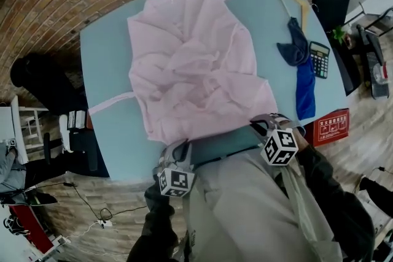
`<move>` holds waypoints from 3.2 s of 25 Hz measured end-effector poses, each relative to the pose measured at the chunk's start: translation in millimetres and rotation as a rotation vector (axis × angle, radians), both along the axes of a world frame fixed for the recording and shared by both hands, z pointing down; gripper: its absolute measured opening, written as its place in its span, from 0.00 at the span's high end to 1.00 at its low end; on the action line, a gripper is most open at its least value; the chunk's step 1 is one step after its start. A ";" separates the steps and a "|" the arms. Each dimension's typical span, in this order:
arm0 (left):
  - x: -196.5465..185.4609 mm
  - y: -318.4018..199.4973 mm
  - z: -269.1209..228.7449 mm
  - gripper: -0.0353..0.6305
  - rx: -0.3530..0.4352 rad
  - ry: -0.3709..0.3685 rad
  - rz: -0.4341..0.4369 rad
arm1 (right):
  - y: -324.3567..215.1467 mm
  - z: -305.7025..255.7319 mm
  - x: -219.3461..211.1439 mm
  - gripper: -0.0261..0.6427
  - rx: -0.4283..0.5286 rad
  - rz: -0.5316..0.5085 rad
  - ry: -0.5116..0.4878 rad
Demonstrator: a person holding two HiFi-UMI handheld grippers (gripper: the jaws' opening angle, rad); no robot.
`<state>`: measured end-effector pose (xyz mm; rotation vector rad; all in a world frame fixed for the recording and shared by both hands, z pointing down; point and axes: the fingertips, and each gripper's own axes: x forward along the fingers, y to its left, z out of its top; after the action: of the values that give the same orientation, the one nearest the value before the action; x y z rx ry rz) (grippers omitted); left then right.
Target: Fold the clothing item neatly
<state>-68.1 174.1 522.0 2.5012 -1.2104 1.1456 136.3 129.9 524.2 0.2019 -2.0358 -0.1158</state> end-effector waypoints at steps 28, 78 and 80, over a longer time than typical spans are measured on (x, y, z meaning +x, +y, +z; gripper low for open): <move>-76.7 -240.3 -130.3 0.92 -0.025 0.121 0.012 | -264.6 -121.2 -80.4 0.93 0.373 -0.019 -0.026; -11.4 -70.3 -64.4 0.94 0.096 0.393 -0.641 | -81.7 -56.7 -56.8 0.96 -0.042 0.523 -0.474; -10.3 -67.7 -71.5 0.94 0.105 0.400 -0.622 | -81.2 -62.7 -56.1 0.96 -0.021 0.535 -0.480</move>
<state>-78.4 106.4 450.4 2.0208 -1.7546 0.4180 80.3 48.7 461.5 0.8149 -2.3753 0.3174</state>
